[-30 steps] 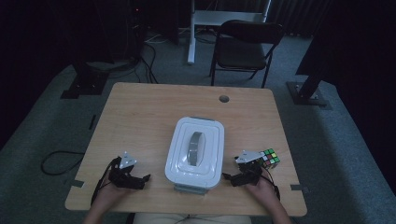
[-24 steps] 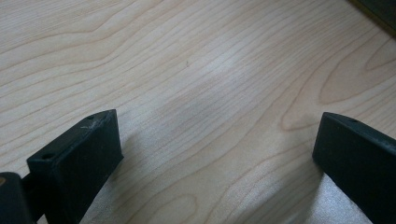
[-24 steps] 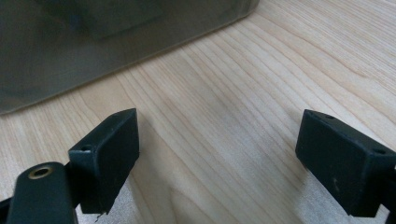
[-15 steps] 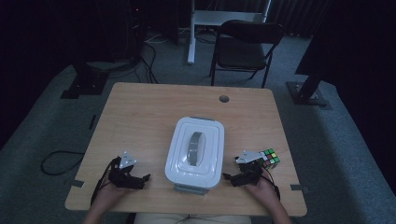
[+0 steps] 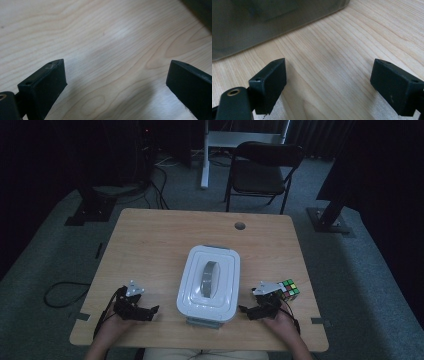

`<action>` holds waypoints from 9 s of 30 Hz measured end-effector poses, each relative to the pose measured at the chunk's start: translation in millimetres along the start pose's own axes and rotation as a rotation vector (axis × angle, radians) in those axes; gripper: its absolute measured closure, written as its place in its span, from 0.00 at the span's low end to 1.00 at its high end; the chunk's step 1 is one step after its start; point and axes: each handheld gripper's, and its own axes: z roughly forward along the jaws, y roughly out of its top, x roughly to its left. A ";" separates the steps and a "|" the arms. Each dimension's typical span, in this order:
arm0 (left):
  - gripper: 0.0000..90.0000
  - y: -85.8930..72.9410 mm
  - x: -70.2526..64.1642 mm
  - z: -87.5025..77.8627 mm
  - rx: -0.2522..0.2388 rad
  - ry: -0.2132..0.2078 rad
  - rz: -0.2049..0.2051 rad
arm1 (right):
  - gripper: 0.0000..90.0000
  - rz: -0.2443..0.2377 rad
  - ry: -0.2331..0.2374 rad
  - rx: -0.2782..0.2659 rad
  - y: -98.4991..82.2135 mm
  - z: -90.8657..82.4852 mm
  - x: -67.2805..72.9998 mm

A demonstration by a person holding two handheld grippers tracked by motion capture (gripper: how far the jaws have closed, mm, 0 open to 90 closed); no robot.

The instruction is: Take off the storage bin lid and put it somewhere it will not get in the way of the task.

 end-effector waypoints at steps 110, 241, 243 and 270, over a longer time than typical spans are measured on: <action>0.52 148.0 -135.2 -7.2 -0.112 -0.273 0.198 | 0.15 0.002 -0.002 0.000 0.0 0.0 0.0; 0.33 49.5 41.0 37.6 -0.169 -0.129 -0.271 | 0.15 0.005 -0.005 0.000 0.2 0.3 0.1; 0.30 50.0 39.9 33.9 -0.174 -0.130 -0.259 | 0.15 0.006 -0.005 0.000 0.3 0.3 0.1; 0.00 64.6 -27.1 32.5 -0.096 -0.098 0.026 | 0.14 0.215 -0.105 -0.037 31.0 3.6 8.5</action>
